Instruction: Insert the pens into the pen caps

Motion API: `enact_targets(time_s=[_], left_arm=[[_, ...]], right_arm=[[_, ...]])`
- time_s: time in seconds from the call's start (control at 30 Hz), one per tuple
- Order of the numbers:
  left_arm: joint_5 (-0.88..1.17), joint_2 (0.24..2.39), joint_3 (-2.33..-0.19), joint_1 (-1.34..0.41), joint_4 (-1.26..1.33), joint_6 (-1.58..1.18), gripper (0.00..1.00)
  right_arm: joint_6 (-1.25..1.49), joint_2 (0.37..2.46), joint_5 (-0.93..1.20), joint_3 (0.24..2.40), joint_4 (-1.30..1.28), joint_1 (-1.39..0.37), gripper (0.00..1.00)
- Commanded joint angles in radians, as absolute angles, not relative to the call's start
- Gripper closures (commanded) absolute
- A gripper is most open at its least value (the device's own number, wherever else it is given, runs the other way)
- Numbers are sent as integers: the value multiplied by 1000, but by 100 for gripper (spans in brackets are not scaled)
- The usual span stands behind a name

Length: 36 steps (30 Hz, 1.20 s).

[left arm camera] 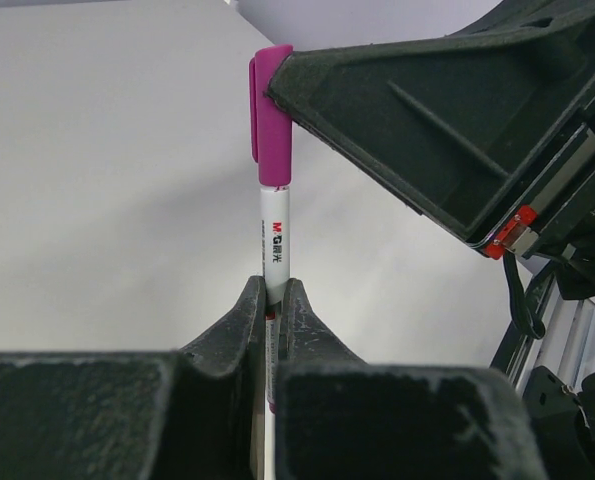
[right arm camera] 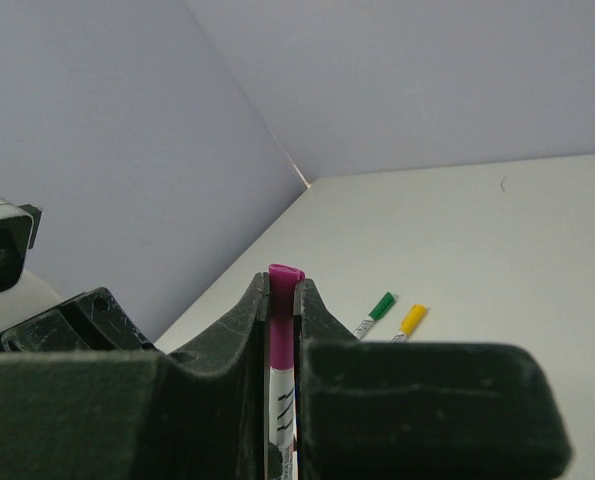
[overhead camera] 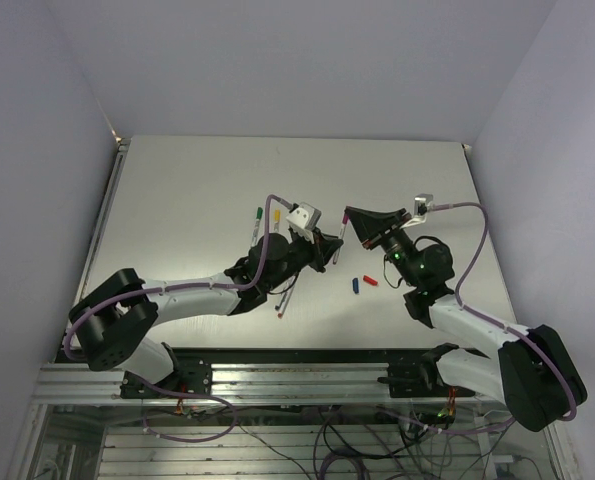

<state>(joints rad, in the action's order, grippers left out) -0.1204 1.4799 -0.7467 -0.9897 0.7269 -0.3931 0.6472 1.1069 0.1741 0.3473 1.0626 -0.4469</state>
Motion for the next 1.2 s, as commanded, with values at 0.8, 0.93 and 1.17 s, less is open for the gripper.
enact_targets(time_s=[0.8, 0.93, 1.17], left_arm=[[-270, 1361, -796, -929, 880, -294, 93], [-283, 1381, -811, -929, 772, -304, 93], [-332, 1457, -852, -916, 568, -304, 93]], right_arm=[[469, 1186, 8, 413, 668, -634, 100], [399, 1157, -90, 484, 647, -634, 89], [300, 1036, -255, 531, 688, -634, 58]])
